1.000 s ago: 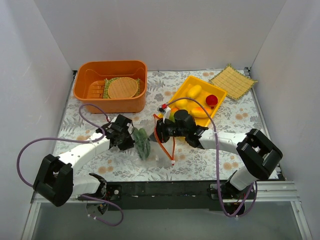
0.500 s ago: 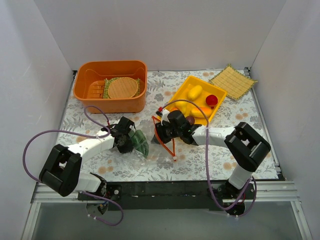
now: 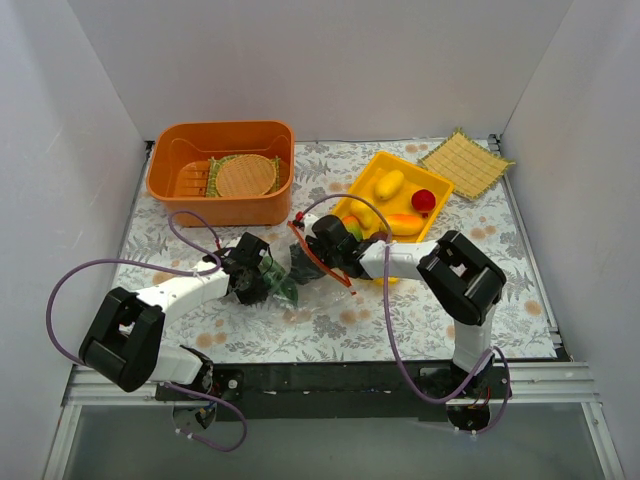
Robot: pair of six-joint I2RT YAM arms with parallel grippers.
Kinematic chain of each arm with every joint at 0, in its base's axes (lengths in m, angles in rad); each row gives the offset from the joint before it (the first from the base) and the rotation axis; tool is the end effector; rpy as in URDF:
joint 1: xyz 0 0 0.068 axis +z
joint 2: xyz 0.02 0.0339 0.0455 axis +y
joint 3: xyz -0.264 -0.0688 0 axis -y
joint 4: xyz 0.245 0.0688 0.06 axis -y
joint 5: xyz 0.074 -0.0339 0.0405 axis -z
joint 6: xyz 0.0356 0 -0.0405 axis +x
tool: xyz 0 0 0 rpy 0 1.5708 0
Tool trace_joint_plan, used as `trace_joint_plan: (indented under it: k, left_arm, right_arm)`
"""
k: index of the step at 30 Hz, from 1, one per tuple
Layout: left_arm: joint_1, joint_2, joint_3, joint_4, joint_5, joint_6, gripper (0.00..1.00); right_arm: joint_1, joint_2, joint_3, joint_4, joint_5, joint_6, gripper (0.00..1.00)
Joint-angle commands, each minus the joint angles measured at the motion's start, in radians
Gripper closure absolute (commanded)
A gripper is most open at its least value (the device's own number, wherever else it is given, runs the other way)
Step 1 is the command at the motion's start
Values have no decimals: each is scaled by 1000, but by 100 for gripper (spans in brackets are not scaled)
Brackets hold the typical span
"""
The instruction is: Open the zip-top bag and remove the fake food
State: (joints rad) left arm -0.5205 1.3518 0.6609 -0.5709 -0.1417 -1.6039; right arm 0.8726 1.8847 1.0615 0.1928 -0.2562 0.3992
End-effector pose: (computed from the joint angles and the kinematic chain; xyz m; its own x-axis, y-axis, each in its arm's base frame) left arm 0.1959 -0.1065 0.1572 -0.4275 -0.8954 -0.1244 -0.8411 0.4444 -0.3084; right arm 0.2500 0.3120 0.1618 -0.6883 -0.2353 -0.6862 -0.6567 0.6040 0.4516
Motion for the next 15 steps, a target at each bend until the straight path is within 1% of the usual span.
trace_joint_plan:
  k: [1,4,6,10,11,13,15]
  left_arm:
    - [5,44,-38,-12,-42,22,100]
    - [5,53,-35,-6,-38,24,100]
    - [5,52,-35,-3,-35,25,100]
    - [5,49,-30,-13,-50,22,100]
    - [5,44,-27,-18,-58,21,100]
    - [5,29,-21,-33,-85,13,100]
    - [10,14,-17,-43,-117,7,100]
  right_arm:
    - [46,34,48,0,38,-17,45]
    - [77,42,52,-15,84,-20,45]
    - [106,42,58,-24,144,-19,43]
    - [141,99,146,-177,286,-20,44]
    - [143,105,167,-244,329,-16,48]
    - [143,114,178,-286,363,-13,50]
    - [141,106,170,-325,399,-22,56]
